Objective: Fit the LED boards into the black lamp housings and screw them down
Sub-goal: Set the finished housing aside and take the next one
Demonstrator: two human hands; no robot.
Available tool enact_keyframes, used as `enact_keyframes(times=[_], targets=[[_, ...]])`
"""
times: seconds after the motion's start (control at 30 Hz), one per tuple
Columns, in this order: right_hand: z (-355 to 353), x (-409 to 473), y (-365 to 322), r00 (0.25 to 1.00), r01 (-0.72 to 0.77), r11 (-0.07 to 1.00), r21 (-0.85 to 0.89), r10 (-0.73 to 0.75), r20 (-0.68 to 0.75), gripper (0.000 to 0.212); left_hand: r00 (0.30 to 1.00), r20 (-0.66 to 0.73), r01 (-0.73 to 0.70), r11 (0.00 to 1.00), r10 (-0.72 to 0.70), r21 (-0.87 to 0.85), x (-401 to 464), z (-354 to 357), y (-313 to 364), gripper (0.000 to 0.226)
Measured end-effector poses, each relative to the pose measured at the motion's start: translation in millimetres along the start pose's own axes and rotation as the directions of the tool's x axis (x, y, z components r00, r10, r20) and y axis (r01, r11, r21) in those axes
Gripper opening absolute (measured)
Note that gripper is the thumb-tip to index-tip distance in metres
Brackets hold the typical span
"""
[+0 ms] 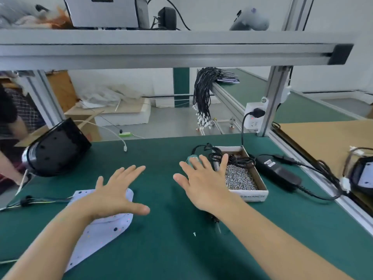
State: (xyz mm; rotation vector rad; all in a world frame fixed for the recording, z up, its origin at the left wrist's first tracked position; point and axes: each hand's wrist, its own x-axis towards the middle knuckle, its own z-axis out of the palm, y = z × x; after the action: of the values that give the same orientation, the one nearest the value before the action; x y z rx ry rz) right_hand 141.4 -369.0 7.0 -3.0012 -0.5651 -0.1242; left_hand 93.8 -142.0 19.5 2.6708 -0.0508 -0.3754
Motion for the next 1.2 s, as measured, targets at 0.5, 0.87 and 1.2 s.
enact_keyframes(times=[0.5, 0.87, 1.2], targets=[[36.2, -0.5, -92.3, 0.91, 0.382, 0.924, 0.036, -0.382, 0.161, 0.063, 0.941, -0.257, 0.225, 0.974, -0.221, -0.015, -8.1, -66.6, -104.4, 0.095], [34.6, 1.5, -105.6, 0.863, 0.484, 0.875, 0.011, -0.479, 0.16, 0.054, 0.31, -0.918, 0.593, 0.805, -0.248, -0.017, 41.8, -95.8, -169.6, 0.023], [-34.8, 30.7, -117.1, 0.77, 0.487, 0.867, 0.107, -0.368, -0.521, 0.075, 0.306, -0.899, -0.349, 0.915, 0.315, 0.202, -10.1, -99.5, -87.6, 0.031]])
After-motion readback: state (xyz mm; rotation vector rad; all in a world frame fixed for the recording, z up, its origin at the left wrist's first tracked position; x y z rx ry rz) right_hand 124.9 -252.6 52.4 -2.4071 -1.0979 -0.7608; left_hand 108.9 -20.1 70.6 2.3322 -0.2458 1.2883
